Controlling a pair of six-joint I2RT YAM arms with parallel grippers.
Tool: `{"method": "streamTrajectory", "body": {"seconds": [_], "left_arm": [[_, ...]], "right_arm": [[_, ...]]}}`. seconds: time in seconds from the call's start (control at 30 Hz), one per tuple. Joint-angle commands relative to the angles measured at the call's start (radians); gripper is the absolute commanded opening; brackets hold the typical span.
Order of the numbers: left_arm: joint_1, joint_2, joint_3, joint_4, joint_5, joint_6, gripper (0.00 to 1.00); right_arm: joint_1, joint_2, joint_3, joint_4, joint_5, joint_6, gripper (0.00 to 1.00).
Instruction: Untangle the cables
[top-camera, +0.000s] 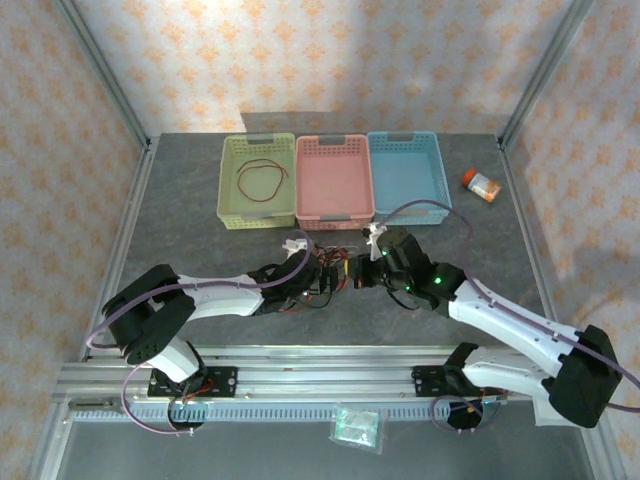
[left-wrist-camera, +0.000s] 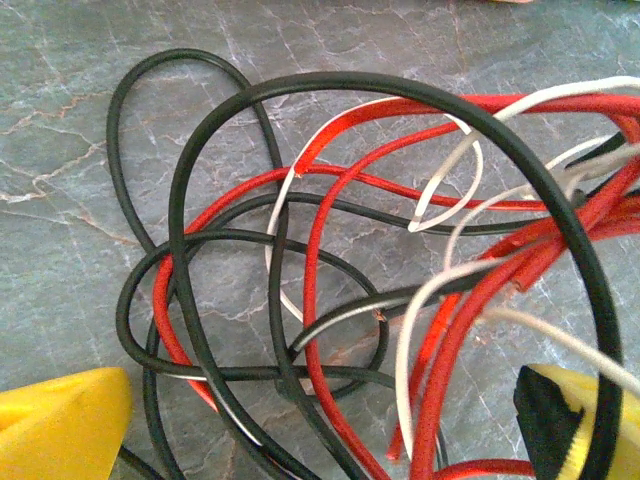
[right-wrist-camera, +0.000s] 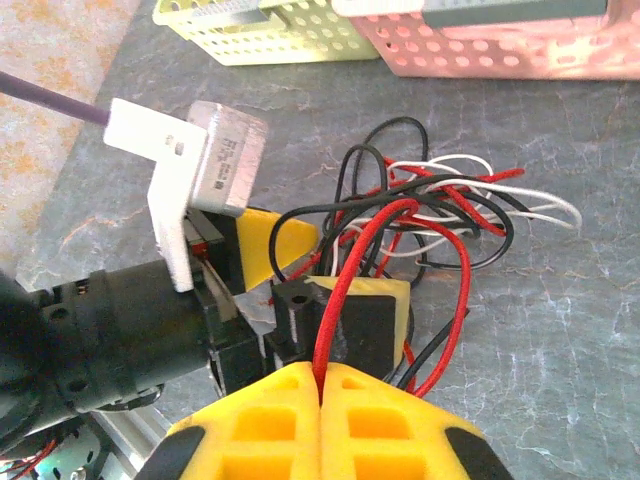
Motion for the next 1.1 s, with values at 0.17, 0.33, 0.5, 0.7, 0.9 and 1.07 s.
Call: {"method": "streamTrajectory", "body": {"seconds": [0.17, 0.33, 0.5, 0.7, 0.9, 1.07], "left_arm": [[-0.005, -0.017, -0.032, -0.007, -0.052, -0.026, 0.99], [-0.004, -0.007, -0.022, 0.003, -0.049, -0.042, 0.99], [-0.006, 0.043, 0.034, -0.004, -0.052, -0.054, 0.99], [-0.005, 0.078, 0.039, 0.011, -0.042, -0.071, 0.99], [-0.006, 0.075, 0.021, 0.001, -0.049, -0.067, 0.99], [-0.007, 0.058, -0.005, -0.008, -0.053, -0.073, 0.99]], "right_arm": [[-0.004, -0.045, 0.113, -0.074, -0.013, -0.069, 0.0], [-0.004, -0.04, 0.172, -0.142, 0.016, -0.135, 0.0], [-0.012, -0.067, 0.22, -0.189, 0.047, -0.188, 0.0], [-0.015, -0.072, 0.318, -0.235, 0.051, -0.245, 0.0], [-0.018, -0.071, 0.418, -0.281, 0.107, -0.28, 0.0], [-0.02, -0.066, 0.483, -0.289, 0.133, -0.294, 0.0]]}}
